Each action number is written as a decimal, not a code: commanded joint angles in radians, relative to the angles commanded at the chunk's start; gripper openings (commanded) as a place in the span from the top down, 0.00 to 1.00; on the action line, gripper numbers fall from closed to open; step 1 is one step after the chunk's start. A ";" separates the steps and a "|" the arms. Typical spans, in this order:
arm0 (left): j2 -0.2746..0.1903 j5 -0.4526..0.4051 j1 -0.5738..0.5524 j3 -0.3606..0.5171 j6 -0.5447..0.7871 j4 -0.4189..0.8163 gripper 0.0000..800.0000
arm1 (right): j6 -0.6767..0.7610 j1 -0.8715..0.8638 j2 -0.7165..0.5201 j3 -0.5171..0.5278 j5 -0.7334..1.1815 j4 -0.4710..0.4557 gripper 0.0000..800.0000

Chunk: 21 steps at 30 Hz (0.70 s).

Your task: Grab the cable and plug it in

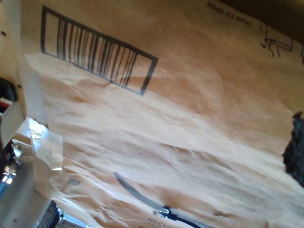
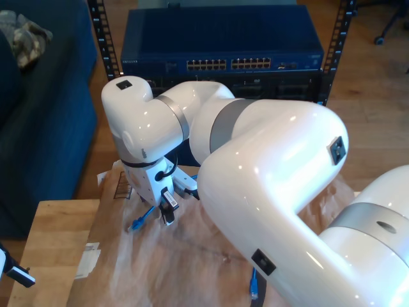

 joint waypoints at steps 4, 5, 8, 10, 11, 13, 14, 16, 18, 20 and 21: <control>0.000 -0.003 0.000 -0.002 0.000 0.000 0.00 | -0.003 0.005 0.008 0.014 0.000 0.000 0.01; 0.002 -0.006 0.000 -0.002 0.000 0.000 0.00 | -0.003 0.005 0.009 0.014 0.000 0.000 0.01; 0.006 -0.006 0.000 -0.002 0.000 -0.002 0.00 | -0.003 0.005 0.014 0.014 0.000 -0.002 0.01; 0.008 -0.006 0.000 -0.002 0.000 0.000 0.00 | -0.003 0.005 0.014 0.014 0.000 0.000 0.02; 0.009 -0.006 0.000 -0.002 0.000 0.000 0.00 | -0.002 0.006 0.015 0.014 0.000 0.000 0.05; 0.011 -0.006 0.000 -0.003 0.000 0.000 0.00 | 0.002 0.008 0.015 0.015 -0.002 -0.002 0.20; 0.011 -0.006 0.000 -0.003 0.000 0.000 0.00 | 0.005 0.008 0.015 0.015 -0.002 -0.003 0.29; 0.011 -0.006 0.000 -0.005 0.000 0.000 0.00 | 0.005 0.008 0.015 0.014 -0.002 -0.005 0.38; 0.011 -0.006 0.000 -0.005 0.000 0.000 0.00 | 0.006 0.008 0.015 0.015 -0.002 -0.005 0.44; 0.011 -0.006 0.000 -0.005 0.000 0.000 0.00 | 0.008 0.008 0.015 0.015 -0.002 -0.006 0.55; 0.011 -0.006 0.000 -0.005 0.000 0.000 0.00 | 0.011 0.008 0.015 0.015 -0.002 -0.006 0.61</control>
